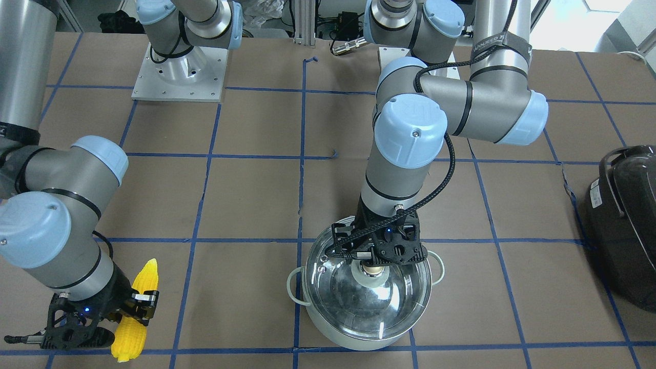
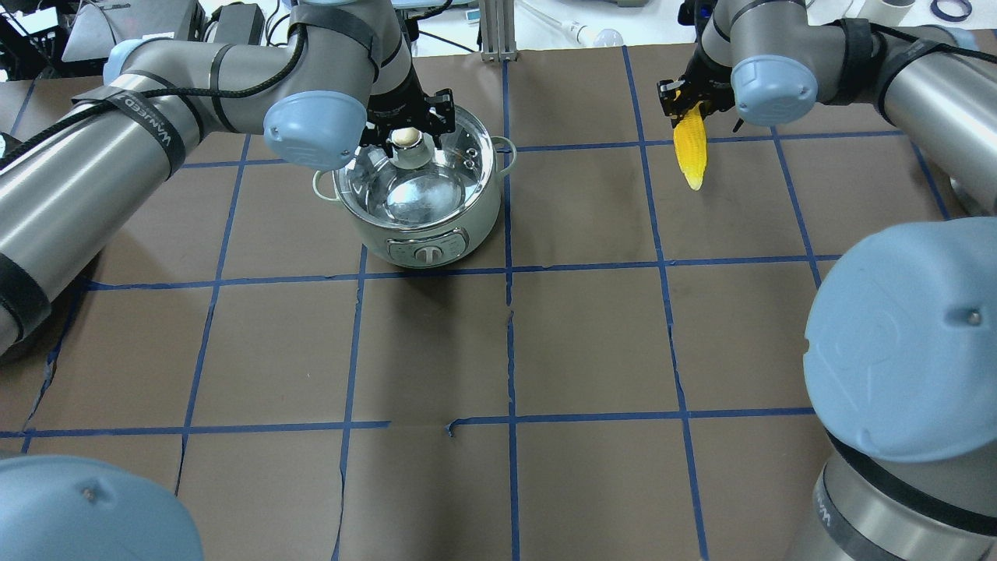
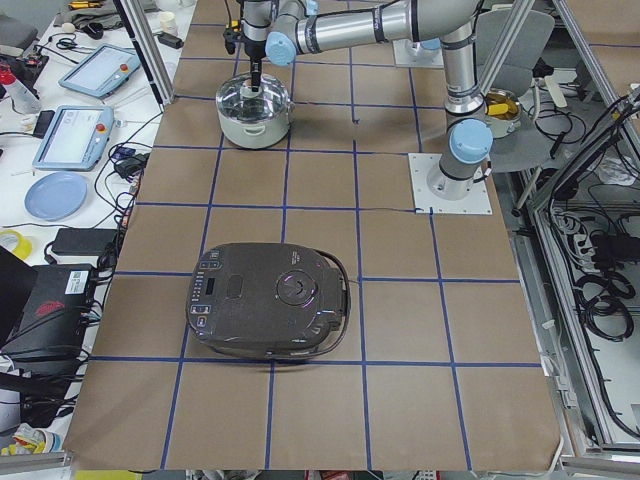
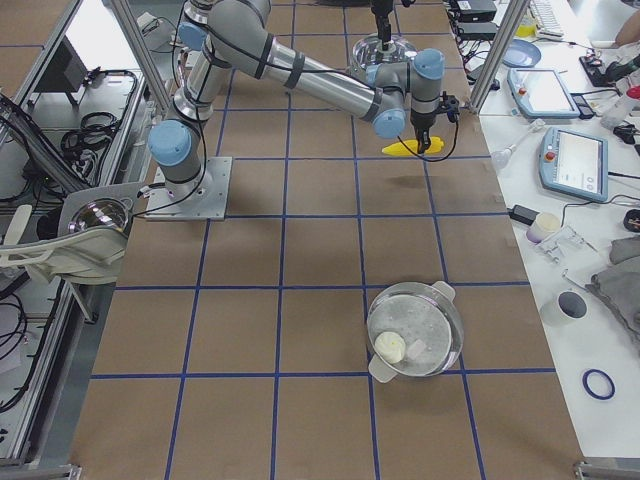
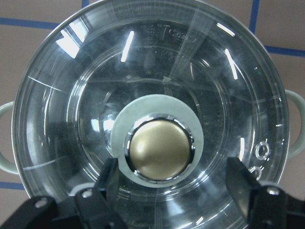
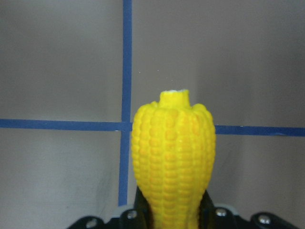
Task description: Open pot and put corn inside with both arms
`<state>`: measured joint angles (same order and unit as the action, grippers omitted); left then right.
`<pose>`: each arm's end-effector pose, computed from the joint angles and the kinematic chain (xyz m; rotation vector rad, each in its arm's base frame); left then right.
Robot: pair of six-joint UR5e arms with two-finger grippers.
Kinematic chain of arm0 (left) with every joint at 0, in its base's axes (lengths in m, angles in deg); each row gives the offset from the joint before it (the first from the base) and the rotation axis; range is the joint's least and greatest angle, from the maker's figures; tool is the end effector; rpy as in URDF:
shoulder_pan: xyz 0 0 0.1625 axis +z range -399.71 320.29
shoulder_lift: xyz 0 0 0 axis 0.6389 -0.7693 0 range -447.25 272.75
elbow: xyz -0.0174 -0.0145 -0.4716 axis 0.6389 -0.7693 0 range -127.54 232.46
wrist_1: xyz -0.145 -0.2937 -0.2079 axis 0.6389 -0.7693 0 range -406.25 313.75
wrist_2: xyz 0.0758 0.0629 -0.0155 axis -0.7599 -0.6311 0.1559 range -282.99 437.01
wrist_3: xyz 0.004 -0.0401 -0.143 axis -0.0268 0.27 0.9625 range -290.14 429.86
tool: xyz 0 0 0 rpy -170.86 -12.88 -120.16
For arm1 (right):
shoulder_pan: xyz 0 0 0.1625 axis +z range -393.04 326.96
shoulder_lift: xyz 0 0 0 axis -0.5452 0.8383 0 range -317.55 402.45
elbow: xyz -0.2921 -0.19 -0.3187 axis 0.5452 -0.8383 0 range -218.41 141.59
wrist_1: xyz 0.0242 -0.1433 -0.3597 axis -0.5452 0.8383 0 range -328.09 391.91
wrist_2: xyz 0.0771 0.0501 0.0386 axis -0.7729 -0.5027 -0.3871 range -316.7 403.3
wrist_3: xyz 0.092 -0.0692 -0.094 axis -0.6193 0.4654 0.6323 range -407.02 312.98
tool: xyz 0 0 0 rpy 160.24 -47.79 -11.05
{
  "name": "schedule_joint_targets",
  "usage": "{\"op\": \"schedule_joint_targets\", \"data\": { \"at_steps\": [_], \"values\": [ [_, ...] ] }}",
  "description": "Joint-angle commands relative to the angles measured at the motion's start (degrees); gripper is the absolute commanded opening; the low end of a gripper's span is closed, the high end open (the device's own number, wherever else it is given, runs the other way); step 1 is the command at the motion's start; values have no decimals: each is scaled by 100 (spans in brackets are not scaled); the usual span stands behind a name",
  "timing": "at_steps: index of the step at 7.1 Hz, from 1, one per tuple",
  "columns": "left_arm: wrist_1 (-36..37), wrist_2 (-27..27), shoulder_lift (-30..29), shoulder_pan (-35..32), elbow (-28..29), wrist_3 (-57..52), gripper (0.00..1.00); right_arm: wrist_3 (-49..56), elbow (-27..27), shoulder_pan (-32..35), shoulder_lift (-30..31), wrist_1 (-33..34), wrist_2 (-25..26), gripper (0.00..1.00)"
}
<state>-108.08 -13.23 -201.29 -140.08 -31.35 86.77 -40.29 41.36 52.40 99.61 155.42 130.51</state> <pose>-0.2501 -0.6291 0.3538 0.1769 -3.0860 0.2726 0.0830 -0.7272 0.2922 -0.0659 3.0968 -0.3013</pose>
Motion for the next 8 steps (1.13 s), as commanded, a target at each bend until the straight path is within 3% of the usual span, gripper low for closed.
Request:
{"op": "schedule_joint_targets", "data": {
  "at_steps": [1, 2, 3, 6, 8],
  "values": [
    [109, -2, -4, 0, 6, -3, 58, -75, -67, 226, 242, -81, -55, 0],
    [119, -46, -4, 0, 15, 5, 59, -189, -119, 462, 347, -81, 14, 2],
    [128, -55, -30, 0, 6, -3, 78, -364, -190, 578, 392, -229, 33, 1],
    [312, -186, -74, 8, 76, -21, 76, -1321, -261, 1070, 453, -301, 42, 0],
    [347, -266, -83, 17, 85, -65, 75, -1359, -261, 1256, 480, -353, 234, 0]
  ]
}}
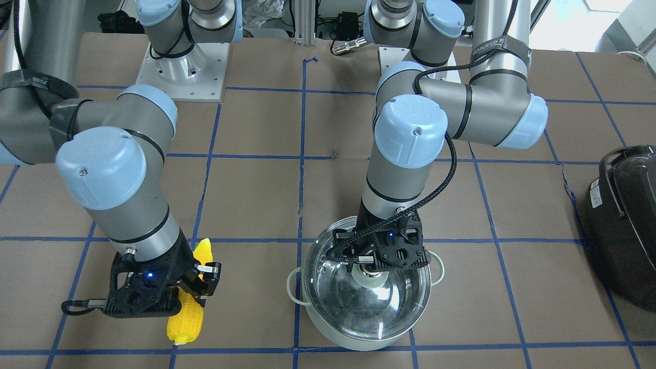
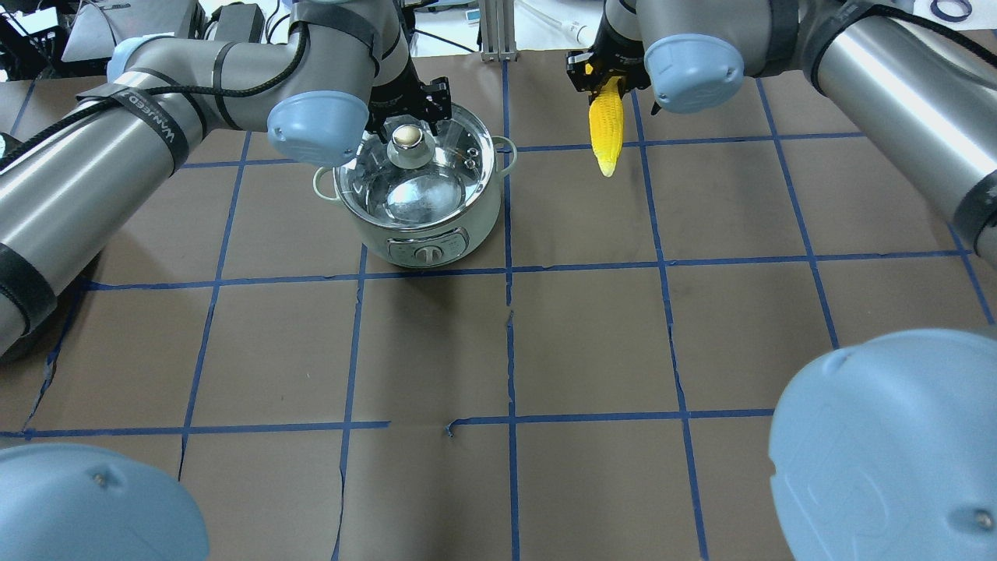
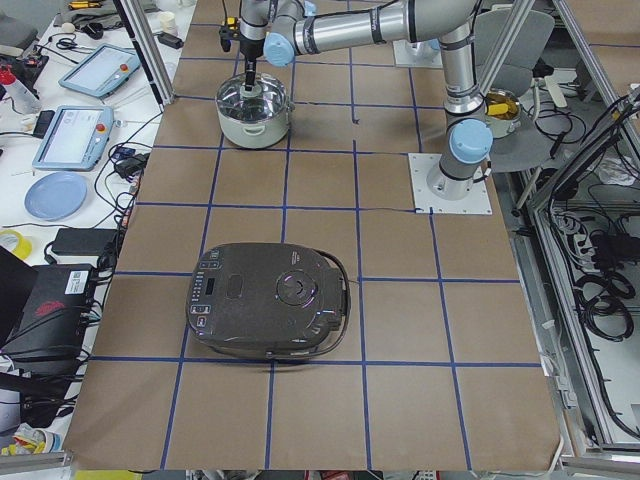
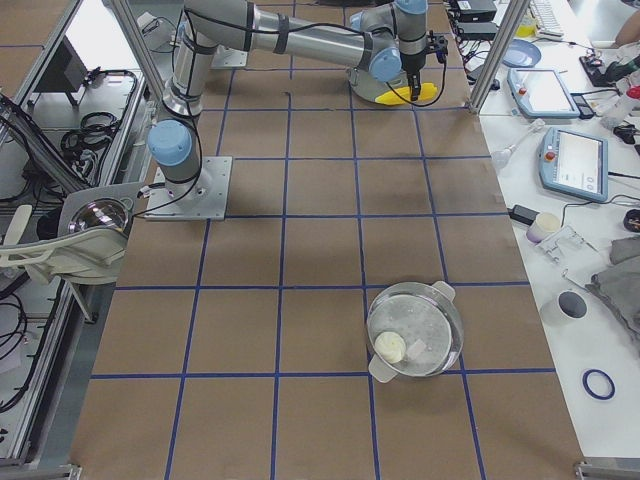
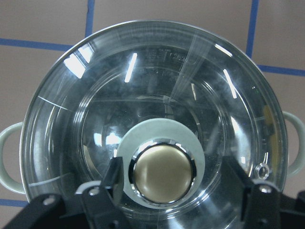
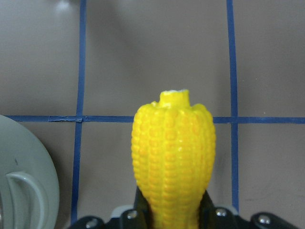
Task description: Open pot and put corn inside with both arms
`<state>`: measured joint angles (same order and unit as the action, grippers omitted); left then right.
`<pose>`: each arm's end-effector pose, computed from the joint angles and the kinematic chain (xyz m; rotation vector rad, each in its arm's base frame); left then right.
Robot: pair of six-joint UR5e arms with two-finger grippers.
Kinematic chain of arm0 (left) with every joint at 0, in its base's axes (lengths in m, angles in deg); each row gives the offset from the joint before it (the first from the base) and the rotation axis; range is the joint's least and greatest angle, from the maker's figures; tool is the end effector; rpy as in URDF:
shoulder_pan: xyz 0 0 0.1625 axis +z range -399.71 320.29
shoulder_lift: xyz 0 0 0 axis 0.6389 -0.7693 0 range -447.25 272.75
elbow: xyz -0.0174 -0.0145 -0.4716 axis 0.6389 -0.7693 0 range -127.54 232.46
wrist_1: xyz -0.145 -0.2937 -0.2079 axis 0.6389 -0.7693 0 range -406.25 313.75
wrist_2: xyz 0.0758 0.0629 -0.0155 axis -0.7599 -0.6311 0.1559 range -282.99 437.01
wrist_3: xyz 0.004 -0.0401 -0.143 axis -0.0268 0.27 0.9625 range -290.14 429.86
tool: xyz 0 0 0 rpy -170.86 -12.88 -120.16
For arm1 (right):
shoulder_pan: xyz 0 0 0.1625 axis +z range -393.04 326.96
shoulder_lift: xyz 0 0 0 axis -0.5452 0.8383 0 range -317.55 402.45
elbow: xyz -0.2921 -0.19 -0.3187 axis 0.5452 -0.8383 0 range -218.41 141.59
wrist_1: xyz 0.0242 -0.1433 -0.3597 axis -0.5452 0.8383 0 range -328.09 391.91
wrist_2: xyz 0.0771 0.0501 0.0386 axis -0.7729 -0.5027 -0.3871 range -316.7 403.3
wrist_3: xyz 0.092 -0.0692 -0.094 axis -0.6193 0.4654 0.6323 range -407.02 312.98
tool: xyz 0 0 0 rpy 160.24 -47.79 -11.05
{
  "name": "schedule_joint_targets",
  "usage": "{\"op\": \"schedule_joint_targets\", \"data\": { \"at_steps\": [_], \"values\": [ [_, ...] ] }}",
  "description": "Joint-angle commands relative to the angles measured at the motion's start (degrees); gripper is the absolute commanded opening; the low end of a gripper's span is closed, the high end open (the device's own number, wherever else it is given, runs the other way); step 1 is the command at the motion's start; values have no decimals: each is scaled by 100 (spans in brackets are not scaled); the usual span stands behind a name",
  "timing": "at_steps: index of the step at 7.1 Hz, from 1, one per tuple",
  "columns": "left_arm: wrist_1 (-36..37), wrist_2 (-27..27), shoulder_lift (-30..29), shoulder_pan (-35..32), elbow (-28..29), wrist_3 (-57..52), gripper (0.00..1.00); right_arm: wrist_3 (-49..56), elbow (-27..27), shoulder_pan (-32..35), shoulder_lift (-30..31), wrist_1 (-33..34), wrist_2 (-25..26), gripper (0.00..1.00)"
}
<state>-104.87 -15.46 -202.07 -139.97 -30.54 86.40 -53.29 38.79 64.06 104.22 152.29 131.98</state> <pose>-0.2455 -0.6433 0.3587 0.1781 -3.1008 0.3745 0.2234 -0.6868 0.3638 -0.0269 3.0633 -0.3949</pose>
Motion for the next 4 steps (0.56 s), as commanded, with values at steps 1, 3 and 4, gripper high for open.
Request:
{"op": "schedule_joint_targets", "data": {
  "at_steps": [1, 3, 4],
  "values": [
    [200, -26, -49, 15, 3, -28, 75, -50, -4, 90, 10, -85, 88, 0],
    [211, -35, -111, 15, -23, -36, 74, -68, 5, 90, 2, -85, 88, 0],
    [202, -26, -120, 15, -14, -80, 67, -68, 5, 90, 2, -85, 88, 0]
  ]
}}
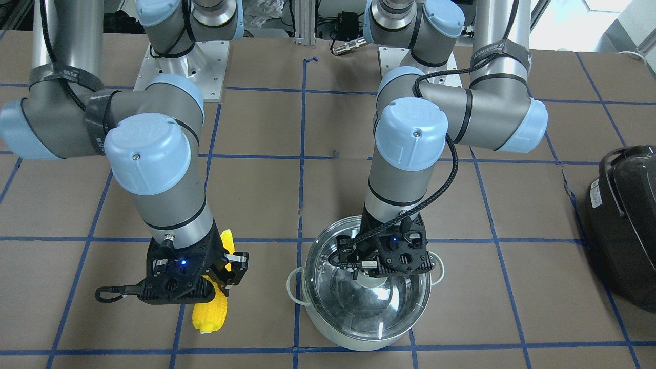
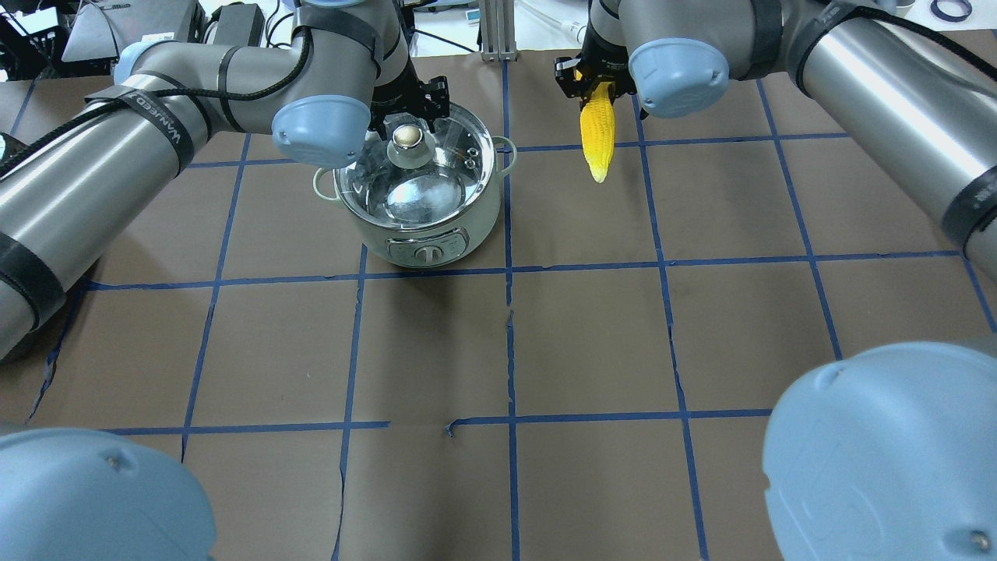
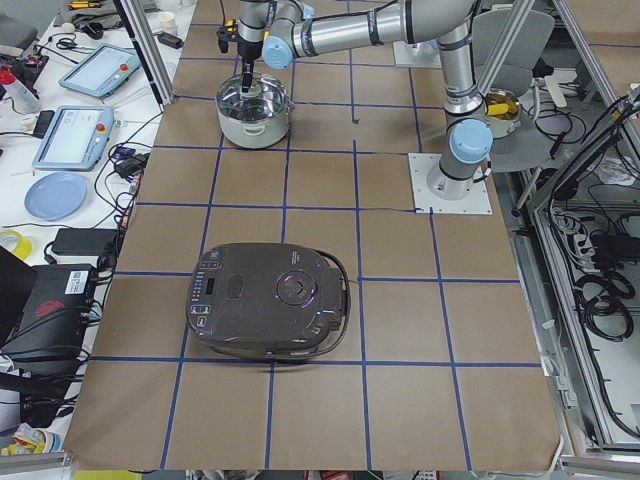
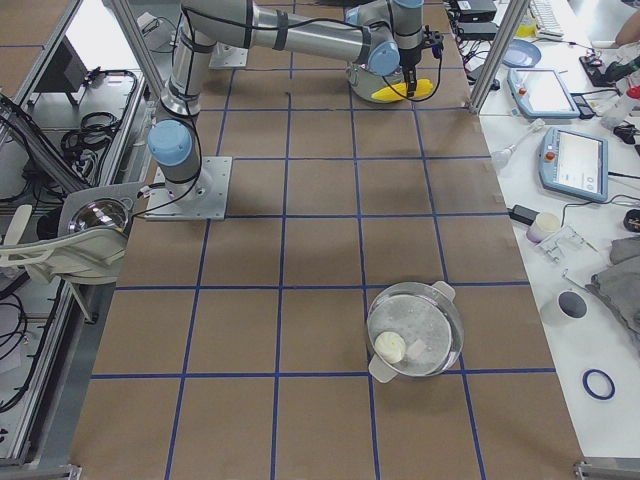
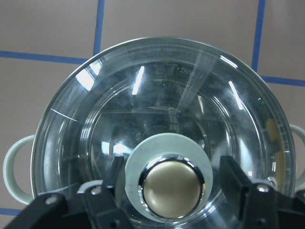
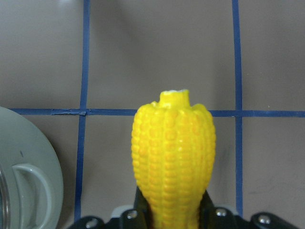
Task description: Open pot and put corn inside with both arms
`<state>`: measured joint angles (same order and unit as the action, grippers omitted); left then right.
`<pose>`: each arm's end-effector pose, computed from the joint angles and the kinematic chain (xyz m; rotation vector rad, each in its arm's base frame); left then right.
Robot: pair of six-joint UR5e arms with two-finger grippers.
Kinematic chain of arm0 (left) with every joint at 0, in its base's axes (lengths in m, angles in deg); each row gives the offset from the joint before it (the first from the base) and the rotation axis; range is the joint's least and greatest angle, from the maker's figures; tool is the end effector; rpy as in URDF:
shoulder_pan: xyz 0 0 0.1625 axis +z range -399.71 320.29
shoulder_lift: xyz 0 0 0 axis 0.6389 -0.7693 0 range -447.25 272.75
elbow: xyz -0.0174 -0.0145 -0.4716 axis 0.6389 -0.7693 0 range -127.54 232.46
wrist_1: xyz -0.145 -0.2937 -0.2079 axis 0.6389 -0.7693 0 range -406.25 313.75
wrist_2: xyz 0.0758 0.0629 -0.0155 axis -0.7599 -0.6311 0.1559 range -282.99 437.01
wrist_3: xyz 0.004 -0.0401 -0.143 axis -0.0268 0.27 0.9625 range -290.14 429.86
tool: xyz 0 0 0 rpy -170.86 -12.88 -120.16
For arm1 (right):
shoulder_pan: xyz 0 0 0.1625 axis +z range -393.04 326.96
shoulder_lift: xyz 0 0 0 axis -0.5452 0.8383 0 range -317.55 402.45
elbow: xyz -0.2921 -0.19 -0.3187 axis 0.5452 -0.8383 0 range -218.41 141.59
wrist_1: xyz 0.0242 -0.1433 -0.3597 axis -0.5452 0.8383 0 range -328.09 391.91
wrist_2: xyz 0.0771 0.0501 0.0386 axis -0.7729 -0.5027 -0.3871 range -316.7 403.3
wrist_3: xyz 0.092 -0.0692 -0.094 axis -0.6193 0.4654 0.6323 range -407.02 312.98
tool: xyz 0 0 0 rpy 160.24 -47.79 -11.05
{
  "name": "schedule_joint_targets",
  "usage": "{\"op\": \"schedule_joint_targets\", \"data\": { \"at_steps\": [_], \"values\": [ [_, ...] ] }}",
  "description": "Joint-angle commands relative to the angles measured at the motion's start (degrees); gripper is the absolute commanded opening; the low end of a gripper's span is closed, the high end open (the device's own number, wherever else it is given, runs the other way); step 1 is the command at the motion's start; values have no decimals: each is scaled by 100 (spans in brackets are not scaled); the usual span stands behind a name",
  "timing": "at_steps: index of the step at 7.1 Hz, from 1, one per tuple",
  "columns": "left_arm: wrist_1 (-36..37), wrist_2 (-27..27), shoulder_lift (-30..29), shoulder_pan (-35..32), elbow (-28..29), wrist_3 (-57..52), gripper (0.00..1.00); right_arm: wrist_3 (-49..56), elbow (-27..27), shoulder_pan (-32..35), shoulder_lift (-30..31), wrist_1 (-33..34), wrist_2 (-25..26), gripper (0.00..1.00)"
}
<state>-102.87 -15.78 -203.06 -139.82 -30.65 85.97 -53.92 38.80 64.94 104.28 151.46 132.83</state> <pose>-0.2442 -0.6511 0.3507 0.1721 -3.1009 0.4007 0.2314 -0.6816 0.3624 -0.0306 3.0785 -0.3776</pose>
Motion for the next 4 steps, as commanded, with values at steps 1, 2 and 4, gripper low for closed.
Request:
{"op": "schedule_joint_targets", "data": {
  "at_steps": [1, 2, 4],
  "values": [
    [2, 6, -21, 1, -3, -46, 57, -30, 4, 2, -13, -2, -6, 0],
    [2, 6, -3, 1, 15, -37, 37, -100, 4, 2, -22, -2, -23, 0],
    [2, 6, 32, 18, 23, -37, 19, -145, -5, 2, -13, -2, -41, 0]
  ]
}}
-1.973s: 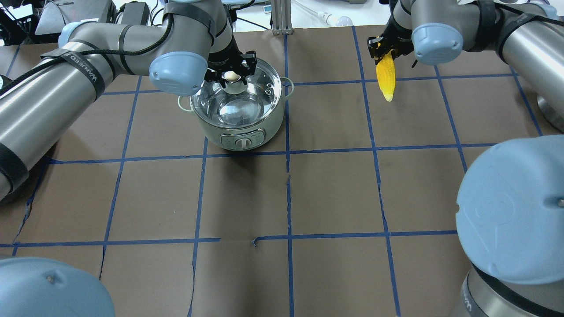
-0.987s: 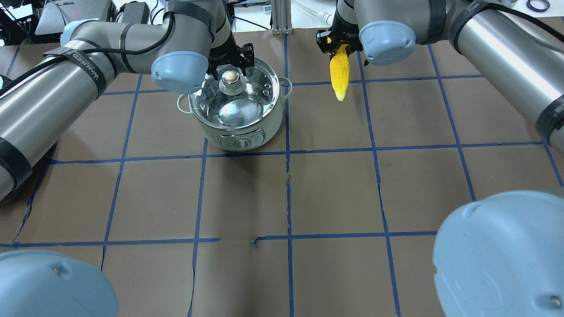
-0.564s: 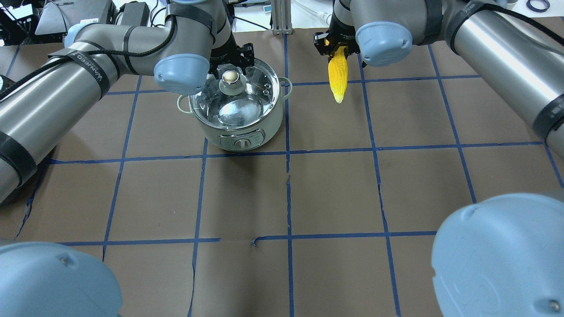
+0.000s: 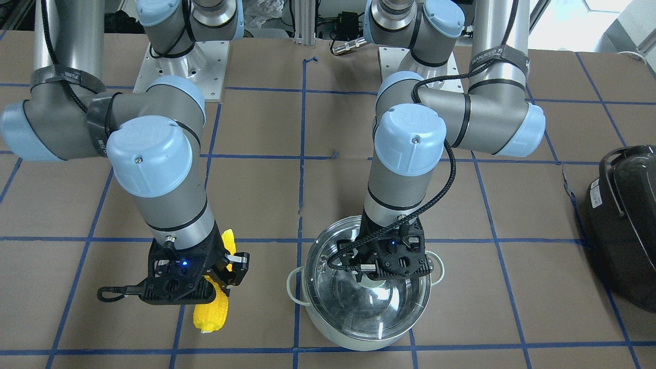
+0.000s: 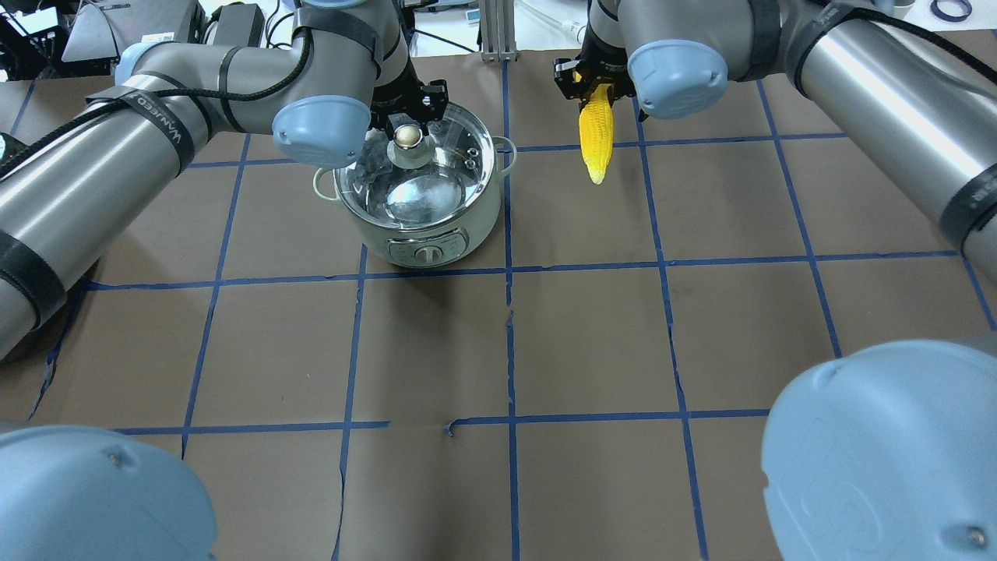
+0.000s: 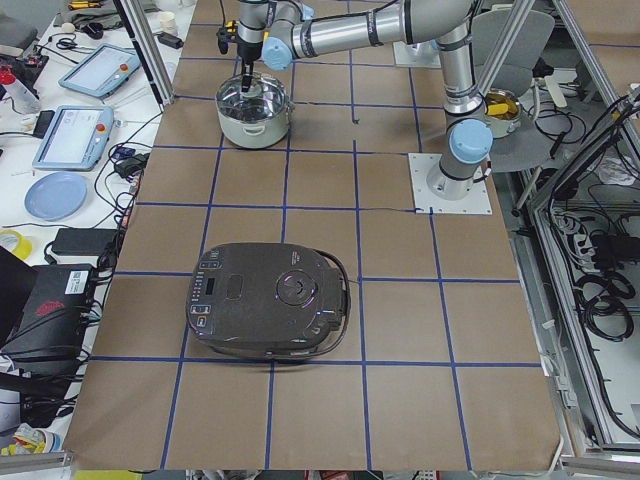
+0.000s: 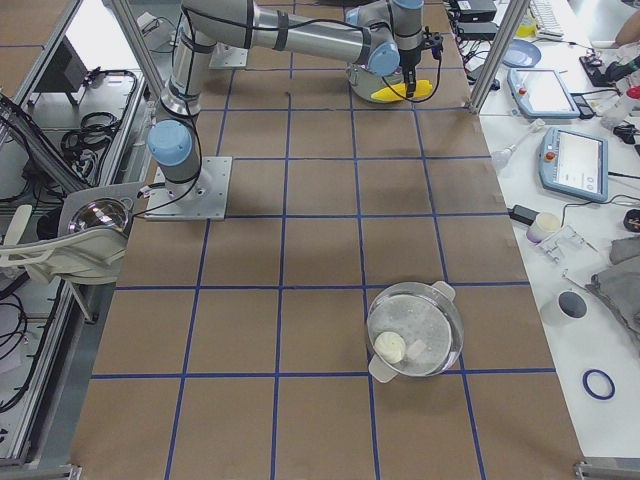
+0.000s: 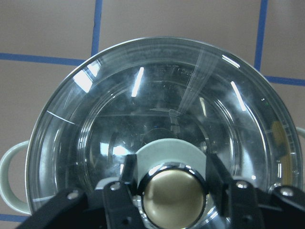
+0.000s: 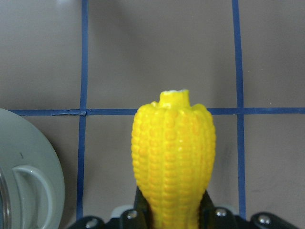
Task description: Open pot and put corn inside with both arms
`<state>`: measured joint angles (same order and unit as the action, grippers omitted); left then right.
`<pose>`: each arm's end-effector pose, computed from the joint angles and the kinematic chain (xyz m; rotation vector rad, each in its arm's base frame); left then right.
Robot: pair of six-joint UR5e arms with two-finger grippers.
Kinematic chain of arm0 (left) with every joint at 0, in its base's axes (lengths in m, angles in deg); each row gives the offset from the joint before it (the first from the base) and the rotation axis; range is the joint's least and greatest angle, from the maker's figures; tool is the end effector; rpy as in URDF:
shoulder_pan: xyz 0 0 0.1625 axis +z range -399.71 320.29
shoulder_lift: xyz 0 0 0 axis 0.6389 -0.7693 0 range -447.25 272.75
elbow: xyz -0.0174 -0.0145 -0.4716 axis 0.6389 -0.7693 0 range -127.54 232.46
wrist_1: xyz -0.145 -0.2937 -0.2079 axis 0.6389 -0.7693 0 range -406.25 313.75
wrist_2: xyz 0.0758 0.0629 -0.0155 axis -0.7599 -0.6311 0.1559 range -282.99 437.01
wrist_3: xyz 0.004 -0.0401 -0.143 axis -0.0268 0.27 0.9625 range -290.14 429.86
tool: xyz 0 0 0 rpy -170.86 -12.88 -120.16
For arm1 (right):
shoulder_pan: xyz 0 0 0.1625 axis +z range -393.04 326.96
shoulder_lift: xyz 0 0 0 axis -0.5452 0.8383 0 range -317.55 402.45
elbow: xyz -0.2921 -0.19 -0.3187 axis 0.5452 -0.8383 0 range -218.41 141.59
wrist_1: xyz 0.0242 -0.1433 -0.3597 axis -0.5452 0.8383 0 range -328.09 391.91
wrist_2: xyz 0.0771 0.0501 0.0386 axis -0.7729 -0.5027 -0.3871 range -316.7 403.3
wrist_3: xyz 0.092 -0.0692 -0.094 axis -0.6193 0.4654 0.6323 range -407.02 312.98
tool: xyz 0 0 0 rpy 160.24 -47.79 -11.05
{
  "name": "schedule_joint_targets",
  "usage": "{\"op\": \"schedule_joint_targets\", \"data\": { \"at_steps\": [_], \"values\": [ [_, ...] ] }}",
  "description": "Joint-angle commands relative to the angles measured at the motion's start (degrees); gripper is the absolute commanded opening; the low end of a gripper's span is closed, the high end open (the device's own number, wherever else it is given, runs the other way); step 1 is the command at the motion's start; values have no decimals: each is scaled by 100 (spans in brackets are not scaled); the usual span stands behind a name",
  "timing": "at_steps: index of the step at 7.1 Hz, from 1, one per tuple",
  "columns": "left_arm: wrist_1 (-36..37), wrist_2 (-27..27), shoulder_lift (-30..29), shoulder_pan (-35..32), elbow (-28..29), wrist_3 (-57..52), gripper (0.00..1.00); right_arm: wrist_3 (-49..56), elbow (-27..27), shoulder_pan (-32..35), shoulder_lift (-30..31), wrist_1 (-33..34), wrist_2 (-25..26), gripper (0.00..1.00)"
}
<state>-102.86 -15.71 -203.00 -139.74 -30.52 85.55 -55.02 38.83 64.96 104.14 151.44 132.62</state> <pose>-0.2436 -0.6517 0.3525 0.1627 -3.1000 0.4055 0.2323 -0.6818 0.3604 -0.0023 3.0739 -0.3705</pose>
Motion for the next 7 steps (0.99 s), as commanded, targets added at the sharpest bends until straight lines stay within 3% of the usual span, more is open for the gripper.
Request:
{"op": "schedule_joint_targets", "data": {
  "at_steps": [1, 2, 4, 7],
  "values": [
    [-8, 8, 61, 27, 19, 13, 10, -44, -7, 26, 36, -104, -11, 0],
    [-17, 17, 105, 36, 19, 13, 4, -79, -60, 52, 37, -149, -2, 0],
    [-243, 35, 185, 53, 289, 13, 2, -604, -619, 410, 54, -1119, 33, 0],
    [-1271, 52, 307, 622, 608, -415, 2, -966, -790, 597, 19, -1362, 24, 0]
  ]
}}
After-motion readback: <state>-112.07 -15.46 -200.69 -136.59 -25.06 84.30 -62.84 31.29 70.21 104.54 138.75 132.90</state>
